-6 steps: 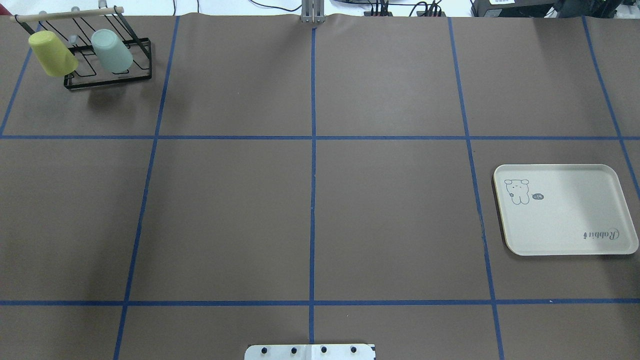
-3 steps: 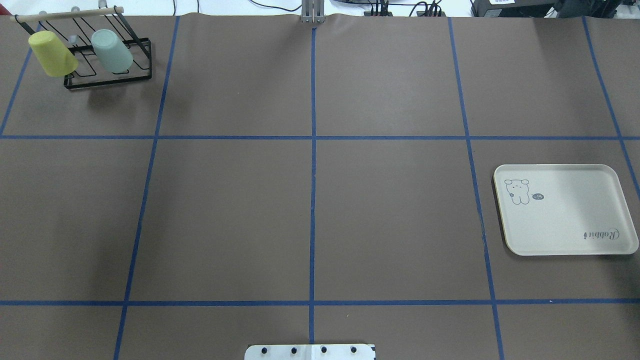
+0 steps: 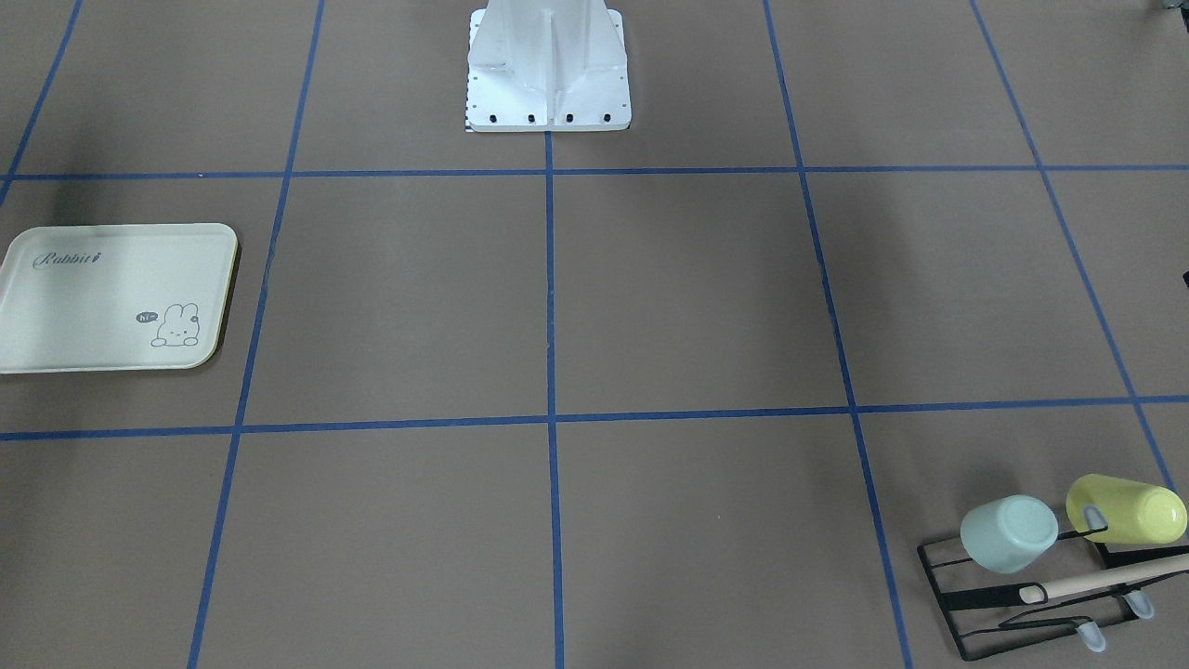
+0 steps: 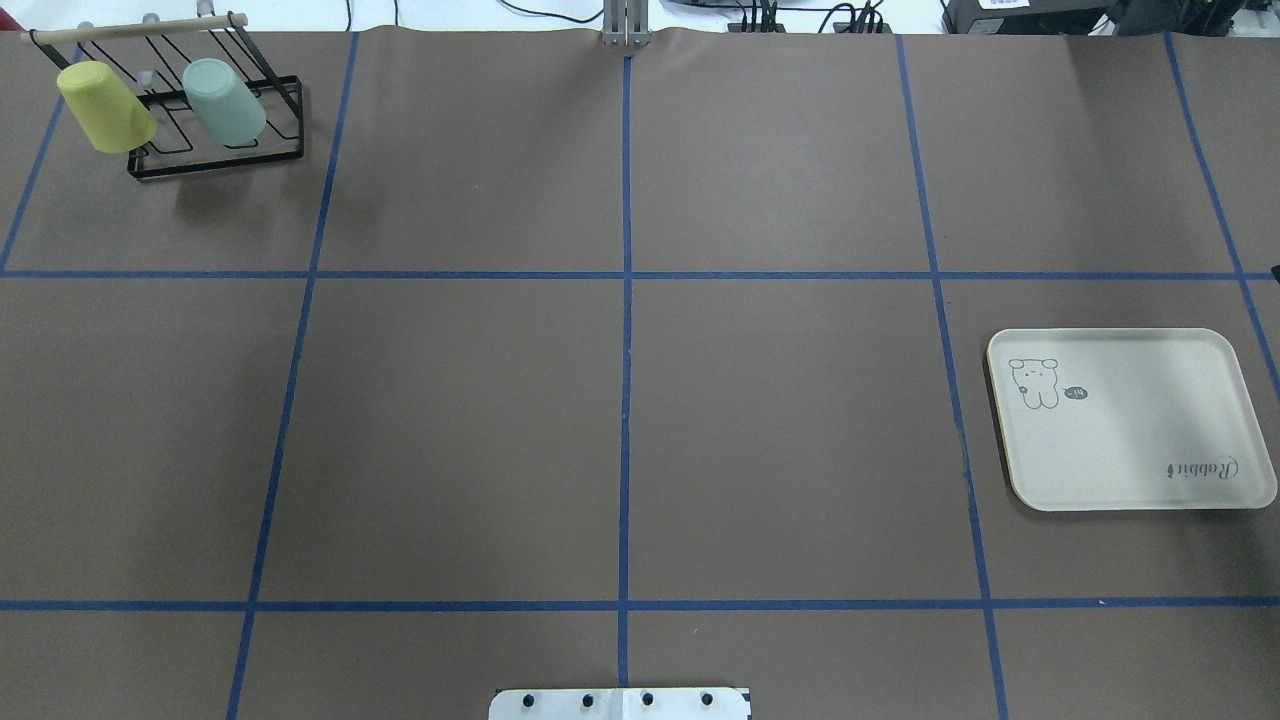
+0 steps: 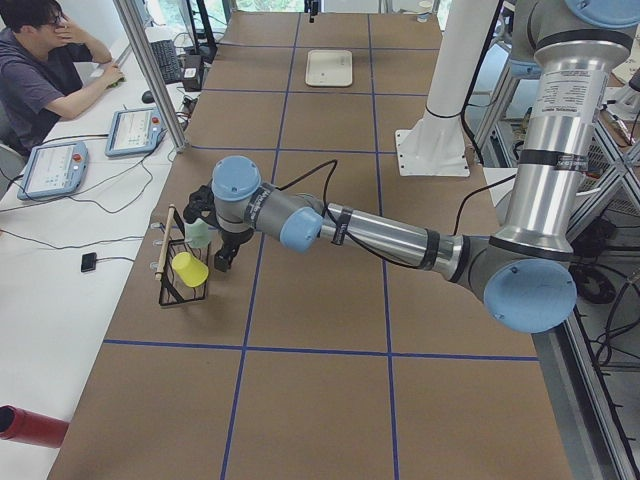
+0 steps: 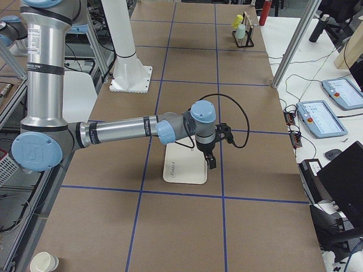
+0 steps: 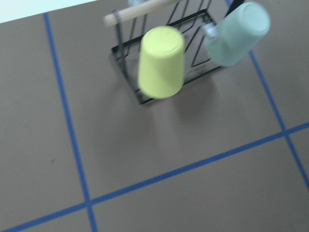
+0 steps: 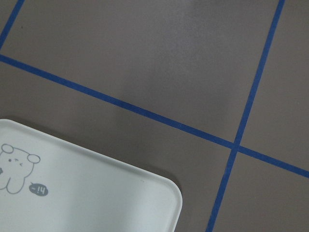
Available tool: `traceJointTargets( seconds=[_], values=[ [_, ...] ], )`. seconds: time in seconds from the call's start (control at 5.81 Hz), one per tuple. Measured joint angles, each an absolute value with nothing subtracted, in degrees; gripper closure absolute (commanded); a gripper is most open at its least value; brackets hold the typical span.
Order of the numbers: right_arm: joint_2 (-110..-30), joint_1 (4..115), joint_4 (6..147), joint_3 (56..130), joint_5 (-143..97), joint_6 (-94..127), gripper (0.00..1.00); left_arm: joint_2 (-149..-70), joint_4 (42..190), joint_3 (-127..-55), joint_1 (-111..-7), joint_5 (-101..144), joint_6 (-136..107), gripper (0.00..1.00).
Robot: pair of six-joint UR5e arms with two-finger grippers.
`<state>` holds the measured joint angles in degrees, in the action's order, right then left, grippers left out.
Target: Left arm grabs green cup and hands to right arm on tray
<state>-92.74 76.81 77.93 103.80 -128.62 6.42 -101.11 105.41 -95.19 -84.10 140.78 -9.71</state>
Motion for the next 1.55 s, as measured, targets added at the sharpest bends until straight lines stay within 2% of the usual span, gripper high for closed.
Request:
traceJointTargets(
  seconds=[0.52,1.2,1.55],
  values=[
    [-88.68,73.48,77.89,102.91,-128.31,11.58,0.0,-109.82,110.56,-93.06,-77.66,124.22,-32.51,0.0],
    [-88.58,73.27,77.87,102.84,-128.7,12.01,0.0,-120.96,113.17,-79.65,-66.6,104.93,-44.01,0.0],
    [-88.61,73.22,77.87,102.87,-128.74,12.02,0.0,-122.86,114.65,-76.05,-62.39,97.04,-46.77,0.0]
  ],
)
